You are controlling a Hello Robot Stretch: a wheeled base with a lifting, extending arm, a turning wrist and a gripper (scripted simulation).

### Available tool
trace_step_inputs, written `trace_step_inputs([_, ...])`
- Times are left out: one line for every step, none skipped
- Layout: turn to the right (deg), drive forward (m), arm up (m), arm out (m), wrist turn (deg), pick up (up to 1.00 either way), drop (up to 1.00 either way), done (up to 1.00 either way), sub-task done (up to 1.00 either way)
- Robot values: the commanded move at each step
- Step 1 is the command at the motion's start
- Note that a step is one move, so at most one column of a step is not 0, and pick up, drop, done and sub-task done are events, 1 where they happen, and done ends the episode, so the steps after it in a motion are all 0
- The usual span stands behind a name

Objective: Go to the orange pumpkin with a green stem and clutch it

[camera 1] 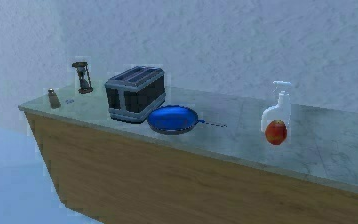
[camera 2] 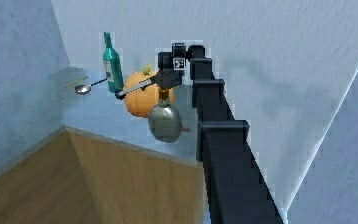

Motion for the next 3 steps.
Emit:
trace_step_inputs([0.0, 0.00, 0.00, 0.00, 21.0, 0.00, 0.00, 0.00, 0.00])
trace_step_inputs([0.0, 0.00, 0.00, 0.00, 0.0, 1.00, 0.00, 0.00, 0.00])
trace_step_inputs([0.0, 0.00, 0.00, 0.00, 0.0, 0.00, 0.00, 1.00, 0.00])
